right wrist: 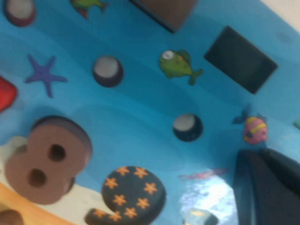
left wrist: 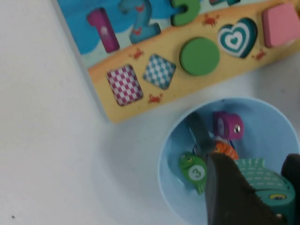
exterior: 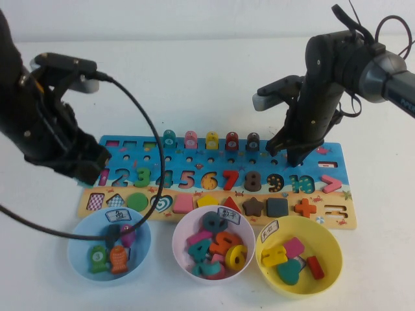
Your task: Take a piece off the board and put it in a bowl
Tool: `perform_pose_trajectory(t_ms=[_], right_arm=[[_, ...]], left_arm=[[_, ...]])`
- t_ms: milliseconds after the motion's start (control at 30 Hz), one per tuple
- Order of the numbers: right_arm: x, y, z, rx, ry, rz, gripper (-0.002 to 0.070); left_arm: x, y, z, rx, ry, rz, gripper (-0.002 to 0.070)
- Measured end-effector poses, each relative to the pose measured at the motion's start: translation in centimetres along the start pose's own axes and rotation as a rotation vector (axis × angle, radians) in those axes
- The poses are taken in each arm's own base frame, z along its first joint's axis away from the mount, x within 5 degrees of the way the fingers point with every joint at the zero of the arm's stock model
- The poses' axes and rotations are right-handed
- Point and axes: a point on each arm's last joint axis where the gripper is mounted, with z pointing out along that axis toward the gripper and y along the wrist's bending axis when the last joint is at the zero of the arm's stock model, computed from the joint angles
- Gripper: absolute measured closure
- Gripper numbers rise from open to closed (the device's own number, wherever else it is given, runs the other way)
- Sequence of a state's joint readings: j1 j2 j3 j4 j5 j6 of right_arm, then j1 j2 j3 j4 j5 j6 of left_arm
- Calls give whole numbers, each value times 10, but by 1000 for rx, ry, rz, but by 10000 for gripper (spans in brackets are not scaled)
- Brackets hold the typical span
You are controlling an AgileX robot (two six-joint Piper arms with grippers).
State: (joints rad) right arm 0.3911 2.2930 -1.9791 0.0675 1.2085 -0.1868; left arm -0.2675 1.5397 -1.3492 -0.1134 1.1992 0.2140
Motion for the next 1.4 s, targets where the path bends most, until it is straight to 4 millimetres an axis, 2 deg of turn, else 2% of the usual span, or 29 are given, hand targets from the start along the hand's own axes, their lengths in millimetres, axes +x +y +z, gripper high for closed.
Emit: perform_pose_trajectory(t_ms=[133, 300, 433, 767, 833, 933, 1033, 1133, 1233, 1300, 1400], right_arm=[[-1, 1, 0, -16, -7, 6, 694], [-1, 2, 0, -18, -7, 7, 694], [-1, 2, 0, -18, -7, 7, 694], [-1, 3, 0, -28, -11, 11, 694], [-2, 3, 0, -38, -17, 16, 694], [-2, 4, 0, -46, -25, 20, 694], [-2, 4, 0, -46, -25, 20, 694], [-2, 4, -1, -46, -28, 19, 694], [-3, 5, -6, -43, -45, 19, 694], [-3, 5, -17, -39, -71, 17, 694], [-2, 7, -43, -35, -127, 14, 694]], left_arm=[[22, -5, 7, 24, 22, -13, 478], [45, -11, 34, 89, 98, -16, 478], [50, -13, 48, 83, 74, -9, 478], [46, -13, 63, 83, 80, 37, 475], [46, -12, 69, 91, 107, 33, 419], [45, -11, 76, 93, 126, 26, 244], [42, -12, 77, 100, 87, 8, 145], [37, -13, 70, 101, 5, -8, 121], [34, -15, 49, 85, -120, -11, 139], [34, -17, 32, 67, -208, 2, 190], [41, -19, 4, 35, -344, 32, 333]])
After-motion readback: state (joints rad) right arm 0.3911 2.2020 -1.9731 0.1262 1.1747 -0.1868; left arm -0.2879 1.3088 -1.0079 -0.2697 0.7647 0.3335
